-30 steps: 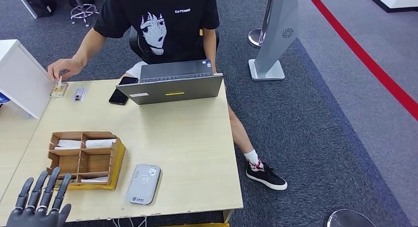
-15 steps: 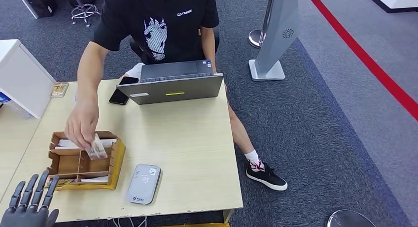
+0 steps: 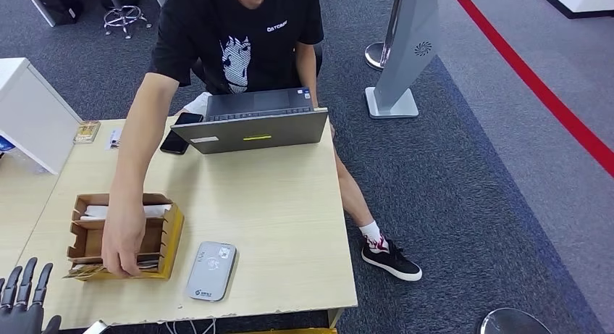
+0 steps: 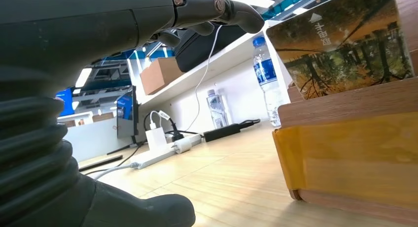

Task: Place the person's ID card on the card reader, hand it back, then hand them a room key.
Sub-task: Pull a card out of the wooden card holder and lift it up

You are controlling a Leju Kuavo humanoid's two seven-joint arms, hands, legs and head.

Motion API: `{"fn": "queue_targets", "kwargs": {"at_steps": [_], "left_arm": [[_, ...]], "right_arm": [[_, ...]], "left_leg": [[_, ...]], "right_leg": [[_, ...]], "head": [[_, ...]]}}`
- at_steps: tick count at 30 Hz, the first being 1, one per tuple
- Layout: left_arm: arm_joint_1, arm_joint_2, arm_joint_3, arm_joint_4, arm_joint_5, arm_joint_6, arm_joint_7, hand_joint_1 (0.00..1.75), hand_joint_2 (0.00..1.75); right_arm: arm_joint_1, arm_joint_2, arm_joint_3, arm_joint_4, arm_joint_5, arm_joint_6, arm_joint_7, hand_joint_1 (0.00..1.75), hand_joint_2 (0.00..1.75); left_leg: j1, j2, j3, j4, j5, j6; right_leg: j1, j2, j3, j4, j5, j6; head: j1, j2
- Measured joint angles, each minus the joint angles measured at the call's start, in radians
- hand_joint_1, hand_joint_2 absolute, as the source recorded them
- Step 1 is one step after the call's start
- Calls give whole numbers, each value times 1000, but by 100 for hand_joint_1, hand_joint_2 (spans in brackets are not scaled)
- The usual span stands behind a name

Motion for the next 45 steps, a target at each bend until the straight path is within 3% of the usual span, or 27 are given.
{"fn": "queue_targets", "kwargs": {"at_steps": [11, 20, 32, 39, 45], "left_arm": [[-28, -26, -2, -31, -28, -4, -5, 0, 175], [9, -34, -112, -203, -57, -9, 59, 0, 175], [29, -22, -204, -278, -86, -15, 107, 0, 175], [29, 7, -257, -277, -71, -51, 167, 0, 175], [22, 29, -255, -182, -25, -66, 151, 0, 175]], "right_arm": [[-2, 0, -10, 0, 16, -1, 1, 0, 175], [-2, 0, -33, 0, 19, 2, -5, 0, 175], [-2, 0, -49, 0, 31, 2, -7, 0, 175], [-2, 0, -59, 0, 47, 3, -7, 0, 175], [-3, 0, -68, 0, 67, 3, -6, 0, 175]], "left_leg": [[0, 0, 1, 0, 0, 0], [0, 0, 0, 0, 0, 0], [0, 0, 1, 0, 0, 0], [0, 0, 1, 0, 0, 0], [0, 0, 0, 0, 0, 0]], "right_leg": [[0, 0, 0, 0, 0, 0], [0, 0, 0, 0, 0, 0], [0, 0, 0, 0, 0, 0], [0, 0, 0, 0, 0, 0], [0, 0, 0, 0, 0, 0]], "head": [[0, 0], [0, 0], [0, 0], [0, 0], [0, 0]]}}
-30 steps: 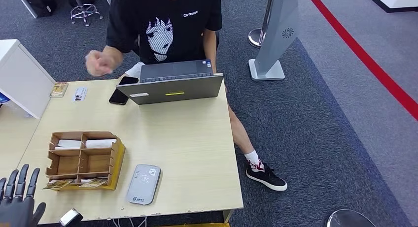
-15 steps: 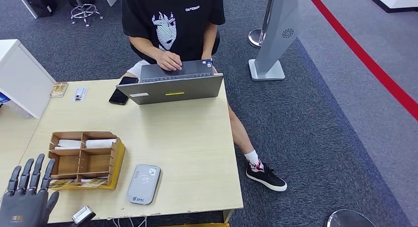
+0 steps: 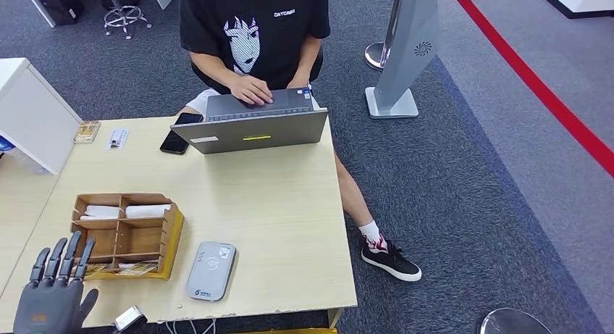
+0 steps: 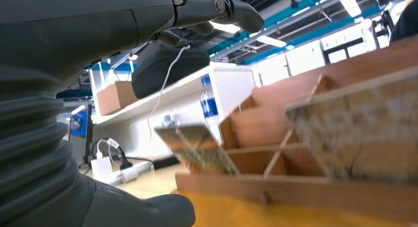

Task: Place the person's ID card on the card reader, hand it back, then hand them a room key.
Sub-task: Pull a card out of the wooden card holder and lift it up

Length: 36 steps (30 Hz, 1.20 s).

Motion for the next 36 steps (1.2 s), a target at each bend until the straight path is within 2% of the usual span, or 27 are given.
{"fn": "queue_targets", "kwargs": {"at_steps": [10, 14, 24, 35, 36], "left_arm": [[-31, 10, 11, 97, 4, -7, -21, 0, 175], [-48, 35, 11, 103, -24, -49, -6, 0, 175], [-76, 76, 11, 70, -35, -98, 17, 0, 175], [-75, 81, 4, 16, -44, -117, 33, 0, 175], [-75, 81, 2, 16, -44, -117, 33, 44, 175]], "right_arm": [[-4, 3, -4, 0, 14, -1, 1, 0, 175], [-4, 3, -5, 0, 20, 4, 0, 0, 175], [-8, 3, -5, 0, 36, 15, -11, 0, 175], [-9, 3, -10, 0, 45, 17, -19, 0, 175], [-9, 3, -11, 0, 46, 16, -18, 0, 175]], "left_leg": [[0, 0, 0, 0, 0, 0], [0, 0, 0, 0, 0, 0], [0, 0, 0, 0, 0, 0], [0, 0, 0, 0, 0, 0], [0, 0, 0, 0, 0, 0]], "right_leg": [[0, 0, 0, 0, 0, 0], [0, 0, 0, 0, 0, 0], [0, 0, 0, 0, 0, 0], [0, 0, 0, 0, 0, 0], [0, 0, 0, 0, 0, 0]], "head": [[0, 0], [0, 0], [0, 0], [0, 0], [0, 0]]}}
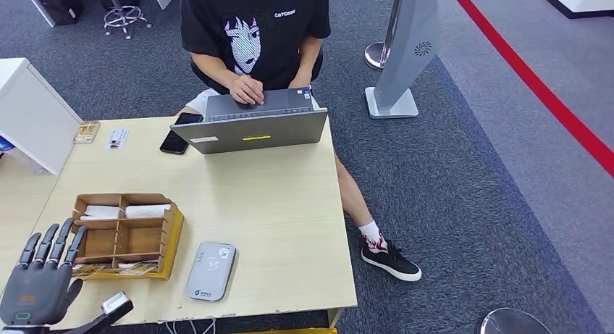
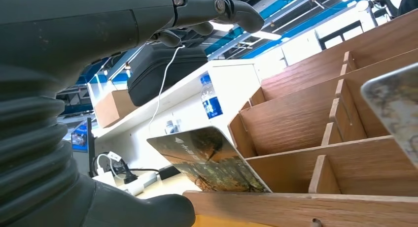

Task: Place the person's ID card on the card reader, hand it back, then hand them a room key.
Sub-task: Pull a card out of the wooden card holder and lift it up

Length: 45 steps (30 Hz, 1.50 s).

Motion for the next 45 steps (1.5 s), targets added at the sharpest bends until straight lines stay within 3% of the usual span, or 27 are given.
{"fn": "queue_targets", "kwargs": {"at_steps": [3, 45], "left_arm": [[0, 0, -5, -1, 1, -6, 2, 175, 175], [7, 2, -16, 14, 18, -26, 9, 175, 175]], "right_arm": [[0, 0, -2, 0, 2, -1, 1, 0, 175], [0, 0, -19, 0, 3, -16, 5, 0, 175]], "left_leg": [[0, 0, 0, 0, 0, 0], [0, 0, 0, 0, 0, 0]], "right_leg": [[0, 0, 0, 0, 0, 0], [0, 0, 0, 0, 0, 0]], "head": [[0, 0], [0, 0]]}}
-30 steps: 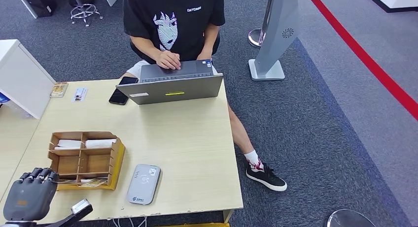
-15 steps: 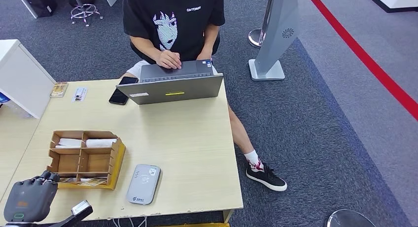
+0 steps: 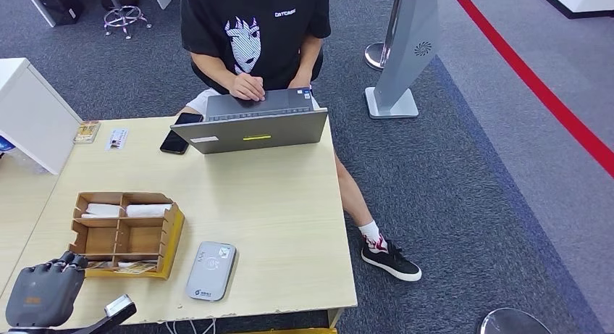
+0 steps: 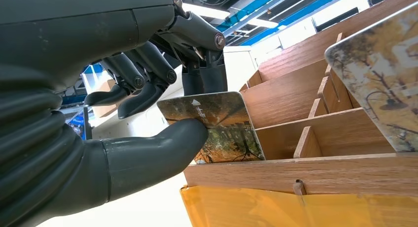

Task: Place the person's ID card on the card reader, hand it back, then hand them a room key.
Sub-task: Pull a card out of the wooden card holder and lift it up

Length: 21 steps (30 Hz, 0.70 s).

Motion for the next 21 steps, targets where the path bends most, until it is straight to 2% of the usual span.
{"fn": "queue_targets", "kwargs": {"at_steps": [8, 12, 14, 17, 21], "left_arm": [[1, 0, 0, 3, 15, 3, -4, 175, 175], [13, 0, 0, -21, 46, 40, -32, 175, 175], [32, -1, -1, -88, 55, 68, -51, 175, 175], [42, -18, -29, -260, 46, 91, -74, 175, 175], [2, -59, -154, -485, -10, 75, -32, 175, 175]], "right_arm": [[0, 0, 0, 0, 2, -1, 3, 0, 175], [0, 0, -3, 0, 2, -2, 3, 0, 175], [1, 0, -10, 0, -1, -1, -1, 0, 175], [4, 2, -28, 0, -14, 5, -7, 0, 175], [6, 7, -54, 0, -25, 14, -10, 0, 175]], "left_leg": [[0, 0, 0, 0, 0, 0], [0, 0, 0, 0, 0, 0], [0, 0, 0, 0, 0, 0], [0, -1, 0, 1, 0, 0], [-1, -1, 0, 1, 0, 1]], "right_leg": [[0, 0, 0, 0, 0, 0], [0, 0, 0, 0, 0, 0], [0, 0, -1, 0, 0, 0], [0, -1, -2, -1, 0, 0], [-1, -1, 1, -1, 0, 1]], "head": [[0, 0], [0, 0], [0, 0], [0, 0], [2, 0]]}}
